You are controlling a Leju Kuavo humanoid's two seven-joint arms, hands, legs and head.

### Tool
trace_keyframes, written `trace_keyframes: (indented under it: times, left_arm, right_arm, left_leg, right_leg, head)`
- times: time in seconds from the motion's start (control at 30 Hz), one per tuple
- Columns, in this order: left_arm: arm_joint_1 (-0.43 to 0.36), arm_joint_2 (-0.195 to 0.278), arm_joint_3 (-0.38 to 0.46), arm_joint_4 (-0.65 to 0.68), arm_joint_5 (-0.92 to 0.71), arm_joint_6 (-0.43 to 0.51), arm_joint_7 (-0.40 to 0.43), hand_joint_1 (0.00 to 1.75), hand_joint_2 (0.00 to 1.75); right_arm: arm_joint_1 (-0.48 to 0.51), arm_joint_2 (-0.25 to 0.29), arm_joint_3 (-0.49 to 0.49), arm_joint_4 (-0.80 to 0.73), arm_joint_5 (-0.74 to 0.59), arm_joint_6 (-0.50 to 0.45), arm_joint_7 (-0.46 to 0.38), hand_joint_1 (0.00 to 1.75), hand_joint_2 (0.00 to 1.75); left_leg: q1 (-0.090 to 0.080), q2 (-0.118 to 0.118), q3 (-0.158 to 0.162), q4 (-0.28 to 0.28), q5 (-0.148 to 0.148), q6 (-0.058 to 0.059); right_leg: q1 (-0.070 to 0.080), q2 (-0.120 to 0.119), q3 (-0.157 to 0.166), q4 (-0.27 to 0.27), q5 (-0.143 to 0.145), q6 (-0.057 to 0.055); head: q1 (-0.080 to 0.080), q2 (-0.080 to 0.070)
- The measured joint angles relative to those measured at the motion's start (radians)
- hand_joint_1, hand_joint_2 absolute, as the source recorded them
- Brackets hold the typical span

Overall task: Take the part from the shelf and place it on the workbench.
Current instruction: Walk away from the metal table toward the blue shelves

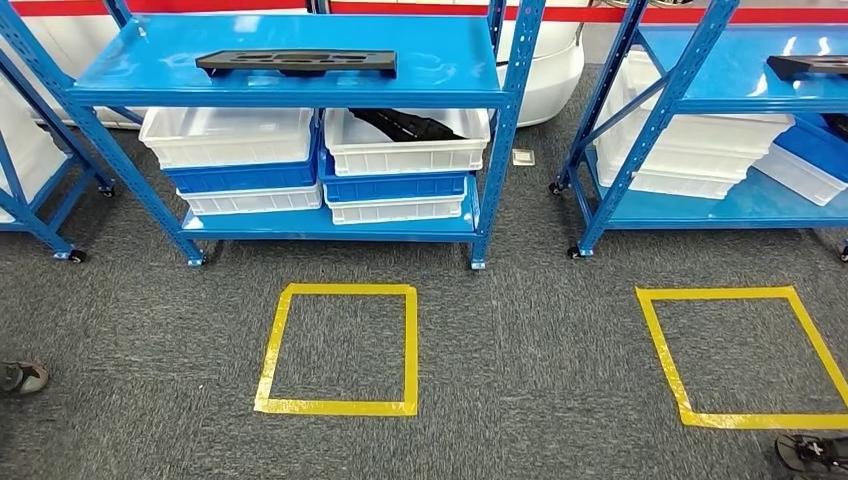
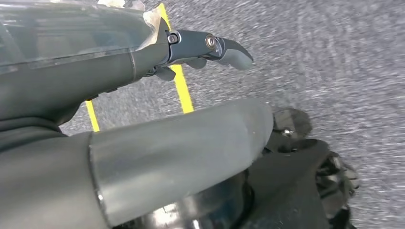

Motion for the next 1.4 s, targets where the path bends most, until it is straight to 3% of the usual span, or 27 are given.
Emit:
trace_keyframes:
  times: [0.03, 0.13, 0.2, 0.23, 0.3, 0.33, 0.37, 0.4, 0.47, 0.53, 0.6, 0.7, 0.73, 0.8, 0.87, 0.9, 0.93, 0.97, 1.0, 1.07, 1.17, 1.23, 1.33, 1.37, 1.4]
  left_arm:
    - [0.000, 0.000, 0.001, 0.000, 0.000, 0.001, -0.001, 0.00, 0.00]
    - [0.000, 0.002, 0.005, 0.000, 0.001, 0.003, -0.001, 0.00, 0.00]
    - [-0.001, 0.002, 0.006, 0.000, 0.001, 0.003, -0.001, 0.00, 0.00]
    - [-0.001, 0.002, 0.006, 0.000, 0.001, 0.003, -0.001, 0.00, 0.00]
    - [0.000, 0.002, 0.007, 0.000, 0.001, 0.003, -0.001, 0.00, 0.00]
    - [0.001, 0.002, 0.007, 0.000, 0.001, 0.003, -0.001, 0.00, 0.00]
    - [0.002, 0.002, 0.007, 0.000, 0.001, 0.003, -0.002, 0.00, 0.00]
    - [0.003, 0.002, 0.007, 0.000, 0.001, 0.003, -0.002, 0.00, 0.00]
    - [0.004, 0.003, 0.008, 0.000, 0.001, 0.002, -0.002, 0.00, 0.00]
    - [0.002, 0.006, 0.008, 0.000, 0.000, 0.002, -0.001, 0.00, 0.00]
    - [-0.001, 0.008, 0.009, 0.000, -0.002, 0.002, -0.001, 0.00, 0.00]
    - [0.000, 0.007, 0.010, 0.000, -0.004, 0.001, 0.000, 0.00, 0.00]
    - [-0.001, 0.006, 0.010, 0.000, -0.006, 0.001, 0.001, 0.00, 0.00]
    - [-0.002, 0.004, 0.010, 0.000, -0.009, 0.000, 0.002, 0.00, 0.00]
    - [-0.003, 0.003, 0.010, 0.000, -0.012, -0.001, 0.004, 0.00, 0.00]
    - [-0.002, 0.002, 0.010, 0.000, -0.013, -0.002, 0.005, 0.00, 0.00]
    - [-0.002, 0.002, 0.010, 0.000, -0.014, -0.002, 0.005, 0.00, 0.00]
    - [-0.002, 0.001, 0.010, 0.000, -0.015, -0.002, 0.006, 0.00, 0.00]
    - [-0.002, 0.001, 0.010, 0.000, -0.017, -0.003, 0.006, 0.00, 0.00]
    - [-0.003, 0.001, 0.010, 0.000, -0.019, -0.004, 0.006, 0.00, 0.00]
    - [-0.005, 0.002, 0.010, 0.000, -0.020, -0.004, 0.006, 0.00, 0.00]
    - [-0.006, 0.002, 0.010, 0.000, -0.021, -0.004, 0.006, 0.00, 0.00]
    - [-0.006, 0.002, 0.010, 0.000, -0.023, -0.004, 0.006, 0.00, 0.00]
    - [-0.005, 0.002, 0.010, 0.000, -0.024, -0.004, 0.006, 0.00, 0.00]
    - [-0.004, 0.002, 0.010, 0.000, -0.024, -0.004, 0.006, 0.00, 0.00]
  right_arm:
    - [0.000, 0.000, 0.000, 0.000, 0.000, 0.001, -0.002, 0.00, 1.75]
    - [-0.001, -0.001, 0.001, 0.000, 0.000, 0.002, -0.007, 0.00, 1.75]
    - [0.000, -0.001, 0.001, 0.000, 0.000, 0.002, -0.008, 0.00, 1.75]
    - [0.000, -0.001, 0.002, 0.000, 0.000, 0.002, -0.009, 0.00, 1.75]
    - [0.000, 0.000, 0.002, 0.000, 0.000, 0.002, -0.009, 0.00, 1.75]
    - [0.000, 0.000, 0.002, 0.000, 0.000, 0.002, -0.010, 0.00, 1.75]
    - [0.000, 0.000, 0.002, 0.000, 0.000, 0.002, -0.010, 0.00, 1.75]
    - [0.000, 0.001, 0.002, 0.000, -0.001, 0.002, -0.011, 0.00, 1.75]
    - [0.001, 0.002, 0.001, 0.000, -0.004, 0.002, -0.012, 0.00, 1.75]
    - [-0.001, 0.006, 0.001, 0.001, -0.006, 0.001, -0.014, 0.00, 1.75]
    - [-0.003, 0.008, 0.001, 0.002, -0.007, 0.001, -0.014, 0.00, 1.75]
    - [-0.004, 0.009, 0.001, 0.002, -0.010, -0.001, -0.015, 0.00, 1.75]
    - [-0.004, 0.008, 0.001, 0.002, -0.011, -0.002, -0.015, 0.00, 1.75]
    - [-0.003, 0.007, 0.001, 0.002, -0.014, -0.002, -0.016, 0.00, 1.75]
    - [-0.001, 0.004, 0.001, 0.002, -0.015, -0.002, -0.016, 0.00, 1.75]
    - [0.000, 0.002, 0.001, 0.002, -0.015, -0.002, -0.016, 0.00, 1.75]
    - [0.001, 0.000, 0.001, 0.002, -0.016, -0.002, -0.016, 0.00, 1.75]
    - [0.002, -0.001, 0.001, 0.002, -0.016, -0.002, -0.016, 0.00, 1.75]
    - [0.002, -0.002, 0.000, 0.002, -0.016, -0.002, -0.017, 0.00, 1.75]
    - [0.001, -0.002, 0.000, 0.002, -0.017, -0.002, -0.017, 0.00, 1.75]
    - [-0.001, -0.003, 0.000, 0.003, -0.016, -0.001, -0.018, 0.00, 1.75]
    - [0.000, -0.003, 0.000, 0.002, -0.017, -0.001, -0.018, 0.00, 1.75]
    - [0.000, -0.003, 0.000, 0.002, -0.018, 0.000, -0.018, 0.00, 1.75]
    - [-0.001, -0.003, 0.000, 0.002, -0.018, 0.000, -0.018, 0.00, 1.75]
    - [0.000, -0.003, 0.000, 0.002, -0.019, 0.000, -0.018, 0.00, 1.75]
  left_leg:
    - [-0.002, 0.000, 0.004, 0.000, -0.009, -0.007]
    - [0.002, 0.002, 0.012, -0.001, -0.025, -0.022]
    - [0.008, 0.004, -0.001, 0.038, -0.048, -0.031]
    - [0.010, 0.005, -0.027, 0.089, -0.071, -0.035]
    - [0.010, 0.007, -0.116, 0.234, -0.122, -0.038]
    - [0.010, 0.007, -0.158, 0.289, -0.130, -0.038]
    - [0.010, 0.007, -0.186, 0.311, -0.117, -0.036]
    - [0.009, 0.007, -0.193, 0.289, -0.081, -0.031]
    - [0.002, 0.007, -0.160, 0.165, 0.015, -0.011]
    - [-0.008, 0.010, -0.124, 0.066, 0.060, 0.010]
    - [-0.016, 0.012, -0.114, 0.045, 0.053, 0.020]
    - [-0.010, 0.009, -0.082, 0.010, 0.062, 0.027]
    - [-0.006, 0.009, -0.068, -0.002, 0.066, 0.028]
    - [-0.006, 0.011, -0.055, -0.009, 0.060, 0.030]
    - [-0.005, 0.009, -0.044, -0.008, 0.049, 0.028]
    - [-0.003, 0.007, -0.036, -0.008, 0.042, 0.025]
    - [-0.001, 0.005, -0.026, -0.008, 0.034, 0.021]
    - [0.001, 0.004, -0.016, -0.007, 0.025, 0.014]
    - [0.000, 0.003, -0.008, -0.006, 0.014, 0.007]
    - [-0.003, 0.004, 0.003, -0.005, -0.005, -0.008]
    - [0.000, 0.006, 0.011, -0.005, -0.021, -0.024]
    - [0.005, 0.006, -0.016, 0.054, -0.052, -0.032]
    - [0.007, 0.007, -0.144, 0.266, -0.129, -0.039]
    - [0.007, 0.007, -0.179, 0.307, -0.129, -0.039]
    - [0.007, 0.007, -0.196, 0.310, -0.106, -0.037]
  right_leg:
    - [0.001, 0.000, 0.015, -0.032, 0.012, -0.007]
    - [0.004, 0.002, 0.025, -0.040, 0.006, -0.038]
    - [0.002, 0.004, 0.035, -0.042, -0.002, -0.054]
    - [0.001, 0.003, 0.040, -0.043, -0.006, -0.062]
    - [0.006, 0.003, 0.050, -0.043, -0.017, -0.076]
    - [0.009, 0.003, 0.055, -0.043, -0.022, -0.080]
    - [0.012, 0.005, 0.062, -0.043, -0.028, -0.083]
    - [0.015, 0.007, 0.070, -0.043, -0.033, -0.083]
    - [0.019, 0.010, 0.086, -0.044, -0.045, -0.083]
    - [0.026, 0.010, 0.095, -0.045, -0.057, -0.076]
    - [0.026, 0.008, 0.098, -0.048, -0.065, -0.065]
    - [0.026, 0.004, 0.097, -0.029, -0.080, -0.054]
    - [0.027, 0.003, 0.079, 0.010, -0.097, -0.054]
    - [0.020, 0.003, 0.002, 0.141, -0.143, -0.054]
    - [0.012, 0.003, -0.065, 0.231, -0.155, -0.041]
    - [0.007, 0.003, -0.072, 0.220, -0.135, -0.029]
    - [0.002, 0.002, -0.058, 0.169, -0.100, -0.016]
    - [-0.003, 0.001, -0.032, 0.094, -0.058, -0.004]
    - [-0.004, -0.001, -0.003, 0.028, -0.025, 0.002]
    - [-0.001, -0.001, 0.030, -0.040, 0.002, -0.010]
    - [0.000, 0.002, 0.039, -0.043, -0.008, -0.042]
    - [-0.005, 0.003, 0.048, -0.045, -0.014, -0.058]
    - [0.002, 0.003, 0.062, -0.046, -0.029, -0.078]
    - [0.005, 0.004, 0.068, -0.046, -0.034, -0.081]
    - [0.007, 0.006, 0.076, -0.046, -0.040, -0.082]
  head:
    - [0.000, 0.000]
    - [-0.003, 0.000]
    - [-0.004, 0.000]
    - [-0.005, 0.000]
    - [-0.005, 0.000]
    - [-0.005, 0.000]
    - [-0.005, 0.000]
    - [-0.005, 0.000]
    - [-0.005, 0.000]
    - [-0.004, 0.000]
    - [-0.003, 0.000]
    - [-0.004, 0.000]
    - [-0.003, 0.000]
    - [-0.002, 0.000]
    - [-0.002, 0.000]
    - [-0.001, 0.000]
    - [-0.001, 0.000]
    - [-0.001, 0.000]
    - [0.000, 0.000]
    - [0.000, 0.000]
    - [-0.002, 0.000]
    - [-0.004, 0.000]
    - [-0.005, 0.000]
    - [-0.005, 0.000]
    - [-0.005, 0.000]
